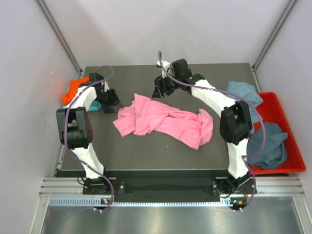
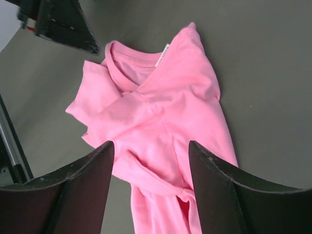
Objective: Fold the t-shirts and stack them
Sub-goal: Flatten the tshirt out
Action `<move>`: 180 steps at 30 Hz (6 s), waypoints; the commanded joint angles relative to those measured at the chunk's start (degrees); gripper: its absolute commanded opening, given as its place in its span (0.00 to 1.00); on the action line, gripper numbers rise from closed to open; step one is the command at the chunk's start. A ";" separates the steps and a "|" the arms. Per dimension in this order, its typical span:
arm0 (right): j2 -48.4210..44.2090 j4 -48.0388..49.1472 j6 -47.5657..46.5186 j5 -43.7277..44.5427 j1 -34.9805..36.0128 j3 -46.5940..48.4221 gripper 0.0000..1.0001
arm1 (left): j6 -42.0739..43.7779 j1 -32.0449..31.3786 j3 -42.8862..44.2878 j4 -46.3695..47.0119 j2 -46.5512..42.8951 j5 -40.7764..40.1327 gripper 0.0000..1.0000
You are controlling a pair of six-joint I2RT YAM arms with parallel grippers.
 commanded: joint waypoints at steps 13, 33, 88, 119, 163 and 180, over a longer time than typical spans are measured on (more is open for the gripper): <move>-10.15 2.13 -2.13 3.57 0.35 -4.93 0.64 | 2.15 -3.49 14.24 3.20 13.32 0.07 0.00; -22.81 2.56 -5.38 12.28 -12.74 -11.78 0.65 | -0.22 -27.15 45.46 14.72 23.00 10.63 0.46; 26.76 14.96 21.78 0.33 -13.62 18.71 0.53 | 16.75 -10.71 34.64 2.32 4.88 -2.38 0.57; 20.18 15.30 13.62 2.35 -13.27 27.66 0.00 | 11.65 -10.62 31.65 3.90 3.21 0.95 0.53; -10.24 11.00 1.21 13.25 -21.97 15.63 0.00 | -4.88 -21.78 24.15 11.64 22.44 11.68 0.62; -10.33 11.35 1.48 13.34 -21.97 14.75 0.00 | -3.12 -21.44 30.68 13.05 24.66 11.67 0.00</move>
